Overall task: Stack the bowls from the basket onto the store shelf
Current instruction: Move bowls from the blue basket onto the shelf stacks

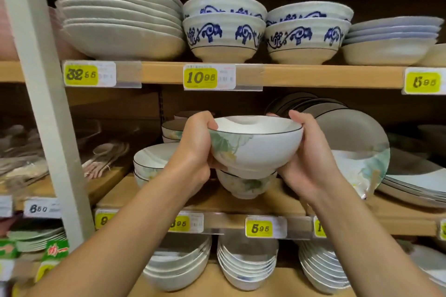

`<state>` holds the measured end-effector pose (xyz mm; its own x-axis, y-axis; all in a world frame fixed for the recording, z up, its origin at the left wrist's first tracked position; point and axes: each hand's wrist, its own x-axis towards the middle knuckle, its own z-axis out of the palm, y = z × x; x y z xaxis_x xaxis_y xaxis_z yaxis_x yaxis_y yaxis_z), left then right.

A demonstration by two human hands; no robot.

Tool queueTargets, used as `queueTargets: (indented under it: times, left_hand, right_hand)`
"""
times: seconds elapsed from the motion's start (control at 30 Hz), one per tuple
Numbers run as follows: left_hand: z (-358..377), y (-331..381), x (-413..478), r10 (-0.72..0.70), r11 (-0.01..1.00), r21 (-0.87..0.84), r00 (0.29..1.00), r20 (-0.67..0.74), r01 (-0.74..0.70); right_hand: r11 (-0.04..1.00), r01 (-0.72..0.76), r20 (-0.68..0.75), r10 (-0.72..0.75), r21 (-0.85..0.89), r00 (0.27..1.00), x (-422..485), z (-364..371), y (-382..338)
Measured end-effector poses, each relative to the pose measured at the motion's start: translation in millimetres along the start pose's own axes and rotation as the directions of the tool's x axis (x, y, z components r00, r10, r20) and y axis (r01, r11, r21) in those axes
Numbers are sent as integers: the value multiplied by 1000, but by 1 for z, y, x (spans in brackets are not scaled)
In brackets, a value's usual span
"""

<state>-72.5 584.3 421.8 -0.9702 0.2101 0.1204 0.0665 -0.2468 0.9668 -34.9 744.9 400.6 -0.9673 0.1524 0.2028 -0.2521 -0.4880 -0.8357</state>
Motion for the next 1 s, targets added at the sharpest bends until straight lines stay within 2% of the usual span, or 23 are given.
queueTargets:
  times: [0.1,0.17,0.23,0.33,0.47,0.53,0.6,0.67,0.77,0.83,0.9,1.0]
  left_hand:
    - [4,-3,3,115,993,10,987,-115,-115]
    - [7,-5,5,176,984,28,972,-158,-174]
    - [10,-7,6,217,975,81,963,-162,-206]
    - [8,-12,8,217,953,241,970,-107,-186]
    - [-4,-11,15,81,987,136,995,62,-89]
    - [-5,-10,20,16,991,134,997,73,-26]
    - [0,-12,26,6,993,119,1000,-8,-5]
    - [8,-14,33,53,999,2,992,-112,-53]
    - [17,-9,45,98,977,-159,962,-254,-142]
    - [22,-7,54,118,976,-140,940,-321,-170]
    - [27,-8,59,122,981,-100,923,-366,-169]
    - [30,-13,64,133,984,-58,911,-391,-169]
  right_hand:
    - [969,185,-2,-188,-161,982,-13,1,22]
    - [936,235,-40,-254,-262,966,-17,8,38]
    - [920,259,-59,-288,-293,956,-13,13,46]
    - [944,198,-117,-235,-264,965,3,9,37]
    - [977,51,-217,-97,-208,971,21,3,16]
    - [987,16,-239,-54,-159,970,30,2,7]
    - [993,-8,-240,-20,-115,971,36,5,2]
    - [994,-22,-228,-2,-102,974,42,7,1]
    - [986,32,-252,-73,-162,965,50,14,3]
    - [963,82,-285,-157,-258,946,55,14,3]
    - [920,112,-257,-220,-376,941,58,14,6]
    - [773,167,-219,-369,-613,903,61,10,17]
